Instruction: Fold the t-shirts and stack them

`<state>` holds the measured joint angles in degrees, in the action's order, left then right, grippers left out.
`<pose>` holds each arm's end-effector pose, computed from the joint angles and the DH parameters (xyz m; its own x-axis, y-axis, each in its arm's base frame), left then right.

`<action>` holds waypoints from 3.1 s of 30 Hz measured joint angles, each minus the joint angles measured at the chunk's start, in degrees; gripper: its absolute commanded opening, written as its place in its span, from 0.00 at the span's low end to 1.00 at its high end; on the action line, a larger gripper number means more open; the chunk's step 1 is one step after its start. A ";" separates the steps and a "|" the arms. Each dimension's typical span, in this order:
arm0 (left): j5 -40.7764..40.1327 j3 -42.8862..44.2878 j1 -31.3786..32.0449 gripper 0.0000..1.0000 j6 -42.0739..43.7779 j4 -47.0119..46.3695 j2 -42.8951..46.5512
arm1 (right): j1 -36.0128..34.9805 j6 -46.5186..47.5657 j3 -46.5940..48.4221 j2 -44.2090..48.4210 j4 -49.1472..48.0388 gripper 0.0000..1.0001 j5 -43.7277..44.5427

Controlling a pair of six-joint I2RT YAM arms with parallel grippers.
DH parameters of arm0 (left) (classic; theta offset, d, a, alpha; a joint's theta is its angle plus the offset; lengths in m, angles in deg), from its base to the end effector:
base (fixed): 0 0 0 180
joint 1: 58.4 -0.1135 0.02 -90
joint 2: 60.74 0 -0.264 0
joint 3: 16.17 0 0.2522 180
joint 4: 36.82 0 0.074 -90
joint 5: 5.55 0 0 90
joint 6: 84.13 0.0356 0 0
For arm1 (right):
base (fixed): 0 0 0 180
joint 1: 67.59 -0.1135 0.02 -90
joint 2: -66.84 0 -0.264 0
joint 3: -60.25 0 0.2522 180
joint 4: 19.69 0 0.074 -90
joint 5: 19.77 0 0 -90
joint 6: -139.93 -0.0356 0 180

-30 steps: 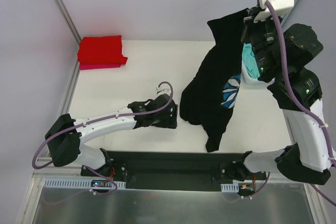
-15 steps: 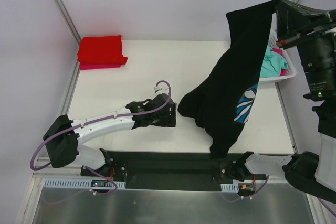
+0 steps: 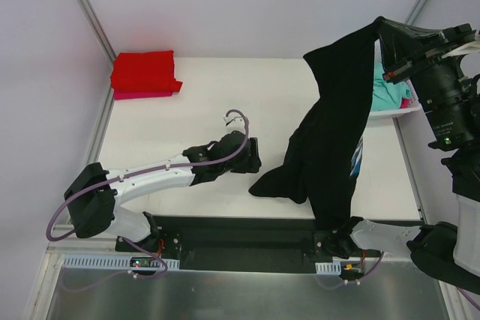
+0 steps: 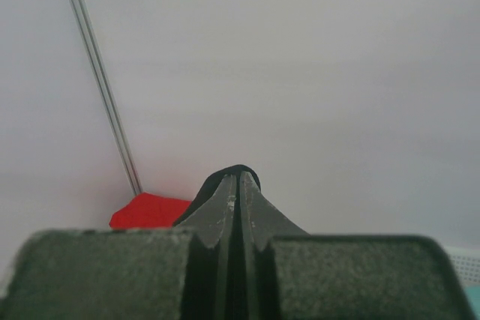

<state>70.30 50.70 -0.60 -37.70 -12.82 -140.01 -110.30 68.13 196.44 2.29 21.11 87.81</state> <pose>0.1696 -0.2530 0.2543 -0.7224 -0.1071 -0.6832 0.3006 0.8411 -0.4497 0.0651 0.0455 0.6466 0.5003 0.0566 -0.8640 -0.3156 0.9411 -0.1211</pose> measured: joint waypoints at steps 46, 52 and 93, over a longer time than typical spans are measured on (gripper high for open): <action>12.59 -15.47 10.99 0.71 12.15 -24.22 6.93 | 0.66 1.20 -1.03 -2.60 3.13 0.01 1.16; 15.21 -15.45 10.99 0.69 11.93 -28.06 0.66 | 0.76 0.87 -0.94 -2.64 3.69 0.01 0.98; 9.01 -7.32 11.65 0.67 19.45 -22.43 2.43 | 1.16 -0.15 -1.57 -2.45 5.51 0.01 -0.15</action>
<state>79.30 43.37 11.05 -18.25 -35.24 -137.58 -109.15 67.98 194.87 -0.16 26.62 87.66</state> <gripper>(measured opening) 0.671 0.017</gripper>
